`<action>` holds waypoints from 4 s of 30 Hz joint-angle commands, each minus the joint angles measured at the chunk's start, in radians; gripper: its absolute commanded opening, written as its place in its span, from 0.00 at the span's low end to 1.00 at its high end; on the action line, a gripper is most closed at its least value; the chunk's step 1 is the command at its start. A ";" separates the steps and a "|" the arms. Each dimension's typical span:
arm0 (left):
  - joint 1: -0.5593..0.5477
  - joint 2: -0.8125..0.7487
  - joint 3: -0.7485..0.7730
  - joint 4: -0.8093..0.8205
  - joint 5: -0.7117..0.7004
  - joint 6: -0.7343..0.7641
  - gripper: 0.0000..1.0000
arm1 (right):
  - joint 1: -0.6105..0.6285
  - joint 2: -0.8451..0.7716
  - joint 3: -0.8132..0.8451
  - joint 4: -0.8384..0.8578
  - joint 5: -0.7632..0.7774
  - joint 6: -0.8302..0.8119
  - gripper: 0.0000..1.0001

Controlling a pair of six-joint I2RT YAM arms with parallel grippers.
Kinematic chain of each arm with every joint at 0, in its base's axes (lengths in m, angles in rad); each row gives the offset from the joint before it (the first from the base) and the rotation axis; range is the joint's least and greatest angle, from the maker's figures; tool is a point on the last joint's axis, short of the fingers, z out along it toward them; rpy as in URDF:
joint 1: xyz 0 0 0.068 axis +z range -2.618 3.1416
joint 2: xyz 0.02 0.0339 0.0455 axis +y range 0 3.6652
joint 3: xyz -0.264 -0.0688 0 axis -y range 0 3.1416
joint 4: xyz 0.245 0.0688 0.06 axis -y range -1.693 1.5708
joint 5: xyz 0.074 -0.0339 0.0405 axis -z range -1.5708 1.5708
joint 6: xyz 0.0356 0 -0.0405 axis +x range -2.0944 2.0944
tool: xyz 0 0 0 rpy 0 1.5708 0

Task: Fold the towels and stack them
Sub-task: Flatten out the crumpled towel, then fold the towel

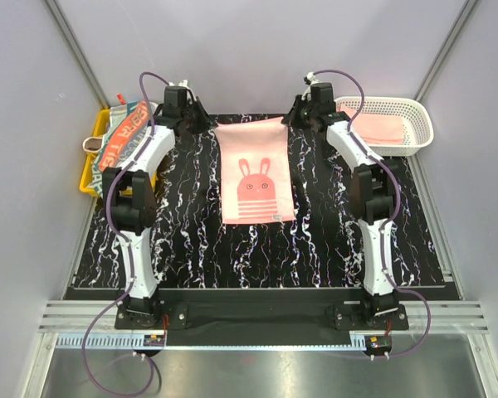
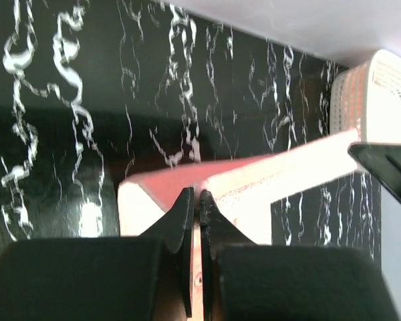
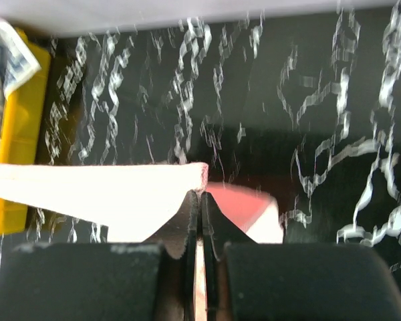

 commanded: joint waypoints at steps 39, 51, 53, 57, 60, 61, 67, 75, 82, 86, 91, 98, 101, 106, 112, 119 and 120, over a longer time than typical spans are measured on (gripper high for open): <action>-0.233 -0.523 -0.903 0.203 -0.186 -0.019 0.00 | 0.124 -0.650 -1.081 0.291 0.122 0.089 0.00; -0.245 -0.543 -0.941 0.206 -0.209 -0.018 0.00 | 0.124 -0.693 -1.152 0.338 0.105 0.097 0.01; -0.245 -0.551 -0.941 0.196 -0.215 -0.014 0.00 | 0.124 -0.707 -1.155 0.331 0.111 0.093 0.01; -0.245 -0.589 -0.944 0.185 -0.230 -0.010 0.00 | 0.126 -0.759 -1.163 0.326 0.114 0.093 0.01; -0.244 -0.615 -0.927 0.160 -0.238 -0.002 0.00 | 0.124 -0.787 -1.160 0.311 0.116 0.090 0.01; -0.245 -0.621 -0.926 0.156 -0.240 -0.001 0.00 | 0.124 -0.800 -1.163 0.308 0.116 0.092 0.01; -0.247 -0.635 -0.953 0.163 -0.232 -0.002 0.00 | 0.126 -0.799 -1.210 0.331 0.096 0.106 0.01; -0.258 -0.569 -1.042 0.240 -0.195 -0.013 0.03 | 0.136 -0.750 -1.342 0.455 0.056 0.158 0.10; -0.310 -0.569 -1.061 0.245 -0.204 -0.008 0.37 | 0.136 -0.780 -1.325 0.385 0.079 0.173 0.30; -0.311 -0.632 -1.035 0.203 -0.232 0.002 0.42 | 0.136 -0.822 -1.286 0.309 0.114 0.153 0.35; -0.311 -0.589 -0.934 0.150 -0.267 0.022 0.43 | 0.137 -0.791 -1.210 0.253 0.133 0.143 0.36; -0.311 -0.453 -0.851 0.176 -0.263 0.029 0.42 | 0.140 -0.638 -1.111 0.248 0.133 0.127 0.36; -0.313 -0.392 -0.812 0.166 -0.246 0.030 0.40 | 0.150 -0.601 -1.097 0.245 0.125 0.129 0.36; -0.342 -0.410 -0.841 0.171 -0.240 0.025 0.39 | 0.179 -0.612 -1.124 0.245 0.142 0.130 0.35; -0.356 -0.468 -0.907 0.185 -0.220 0.022 0.38 | 0.193 -0.676 -1.193 0.246 0.143 0.150 0.34; -0.368 -0.519 -0.973 0.196 -0.195 0.019 0.38 | 0.202 -0.785 -1.268 0.228 0.146 0.162 0.34; -0.368 -0.522 -0.978 0.199 -0.195 0.016 0.38 | 0.204 -0.797 -1.278 0.229 0.149 0.164 0.34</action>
